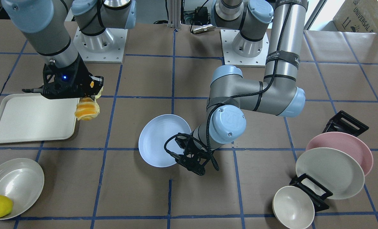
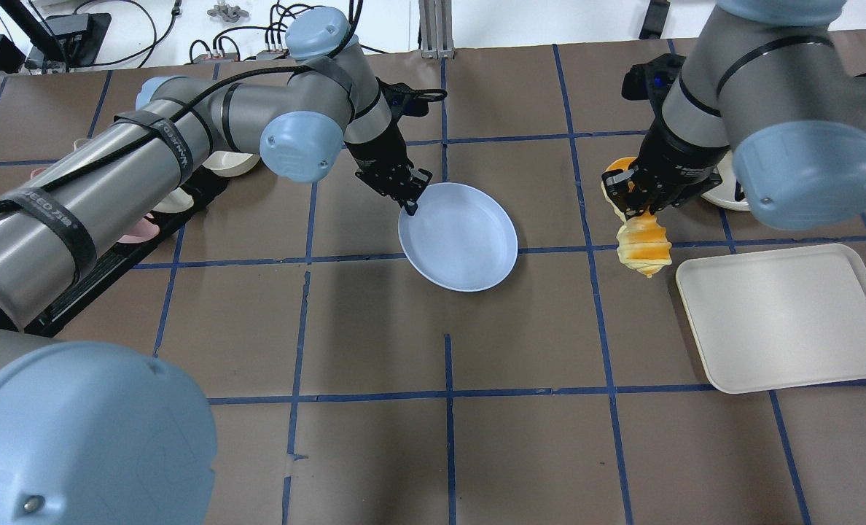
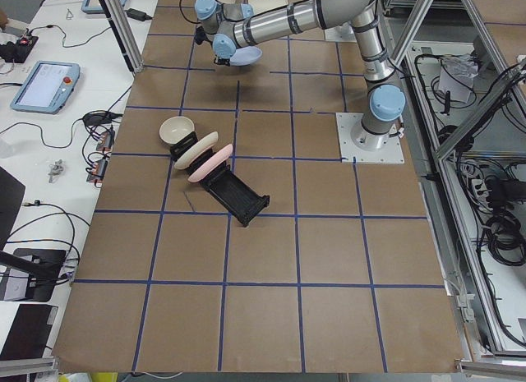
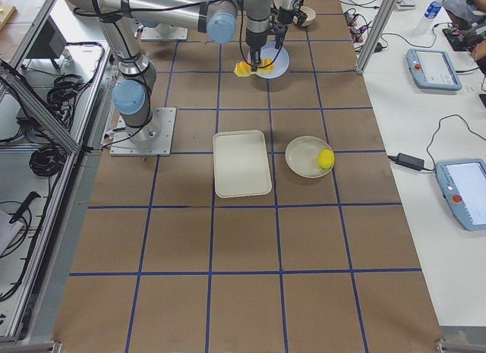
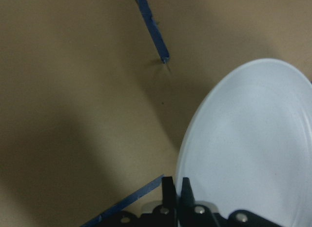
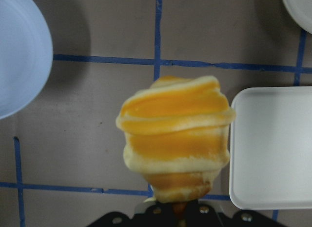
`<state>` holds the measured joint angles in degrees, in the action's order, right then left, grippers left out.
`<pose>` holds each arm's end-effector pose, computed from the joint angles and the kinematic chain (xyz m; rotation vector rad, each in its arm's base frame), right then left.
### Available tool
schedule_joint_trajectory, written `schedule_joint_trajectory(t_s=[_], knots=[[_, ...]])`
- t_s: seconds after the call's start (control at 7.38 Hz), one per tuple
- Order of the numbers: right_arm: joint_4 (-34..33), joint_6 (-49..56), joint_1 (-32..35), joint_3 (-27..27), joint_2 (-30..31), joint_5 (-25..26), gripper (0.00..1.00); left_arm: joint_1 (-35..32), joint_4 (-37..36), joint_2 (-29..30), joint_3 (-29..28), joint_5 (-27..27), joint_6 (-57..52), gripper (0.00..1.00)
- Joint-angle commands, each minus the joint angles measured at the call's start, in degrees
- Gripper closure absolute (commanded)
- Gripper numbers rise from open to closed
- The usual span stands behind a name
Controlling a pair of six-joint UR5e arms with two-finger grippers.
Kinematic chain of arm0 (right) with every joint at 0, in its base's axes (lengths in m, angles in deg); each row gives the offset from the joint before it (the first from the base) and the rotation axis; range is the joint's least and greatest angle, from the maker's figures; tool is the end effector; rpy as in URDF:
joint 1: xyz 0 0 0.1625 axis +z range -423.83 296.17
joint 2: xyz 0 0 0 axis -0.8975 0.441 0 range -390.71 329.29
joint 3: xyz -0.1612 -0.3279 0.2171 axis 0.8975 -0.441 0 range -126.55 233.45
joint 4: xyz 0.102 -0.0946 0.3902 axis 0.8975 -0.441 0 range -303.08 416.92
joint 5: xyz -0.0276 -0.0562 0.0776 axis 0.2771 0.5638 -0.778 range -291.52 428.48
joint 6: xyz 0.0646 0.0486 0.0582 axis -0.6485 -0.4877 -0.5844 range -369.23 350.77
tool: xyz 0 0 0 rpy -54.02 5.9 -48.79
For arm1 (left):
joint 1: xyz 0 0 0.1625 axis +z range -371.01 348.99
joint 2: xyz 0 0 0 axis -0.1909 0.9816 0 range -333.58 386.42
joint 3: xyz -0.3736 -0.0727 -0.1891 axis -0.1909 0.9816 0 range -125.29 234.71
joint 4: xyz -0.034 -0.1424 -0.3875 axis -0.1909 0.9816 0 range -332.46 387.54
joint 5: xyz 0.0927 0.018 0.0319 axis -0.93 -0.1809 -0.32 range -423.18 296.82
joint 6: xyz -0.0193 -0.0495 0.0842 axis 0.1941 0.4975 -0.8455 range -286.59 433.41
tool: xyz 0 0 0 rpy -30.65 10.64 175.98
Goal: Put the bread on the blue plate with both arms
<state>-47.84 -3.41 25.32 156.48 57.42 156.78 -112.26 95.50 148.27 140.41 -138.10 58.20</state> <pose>0.1289 -0.4943 0.3866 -0.1347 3.1091 0.0012 -0.2854 -0.6182 0.2368 -0.6397 -2.8007 -0.1251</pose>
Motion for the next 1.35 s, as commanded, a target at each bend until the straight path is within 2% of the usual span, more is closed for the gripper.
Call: schedule_joint_trajectory(t_s=[0.0,0.14,0.41,0.68,0.81,0.95,1.08,1.22], knots=[[-5.10,-0.46,1.11,0.06,-4.36,0.20,0.93,-0.35,-5.98,0.58,2.97,0.05,1.58,0.45],[-5.55,-0.45,1.11,0.15,-4.72,0.20,0.93,-0.26,-5.82,-0.38,3.32,-0.04,1.94,0.00],[-6.77,-2.20,1.29,0.15,-5.42,-0.24,0.93,0.96,-3.64,-3.10,1.67,-1.00,3.26,0.00],[-11.50,-7.01,6.00,-0.02,-8.74,-0.15,0.93,5.35,2.24,-8.18,0.78,-2.76,3.17,0.00],[-16.22,-10.79,9.08,-0.11,-12.16,-0.15,0.93,6.93,6.01,-11.34,0.52,-5.20,3.08,0.00],[-19.93,-12.74,11.11,-0.29,-15.24,-0.24,0.93,7.12,9.35,-14.59,-0.53,-11.67,3.00,0.00],[-20.92,-13.80,12.35,-1.77,-17.79,-0.41,0.93,7.13,13.39,-16.63,-2.80,-16.95,2.91,0.00],[-20.84,-16.60,13.93,-4.04,-19.91,-0.32,0.93,7.30,19.43,-17.87,-6.48,-18.31,2.82,0.00]])
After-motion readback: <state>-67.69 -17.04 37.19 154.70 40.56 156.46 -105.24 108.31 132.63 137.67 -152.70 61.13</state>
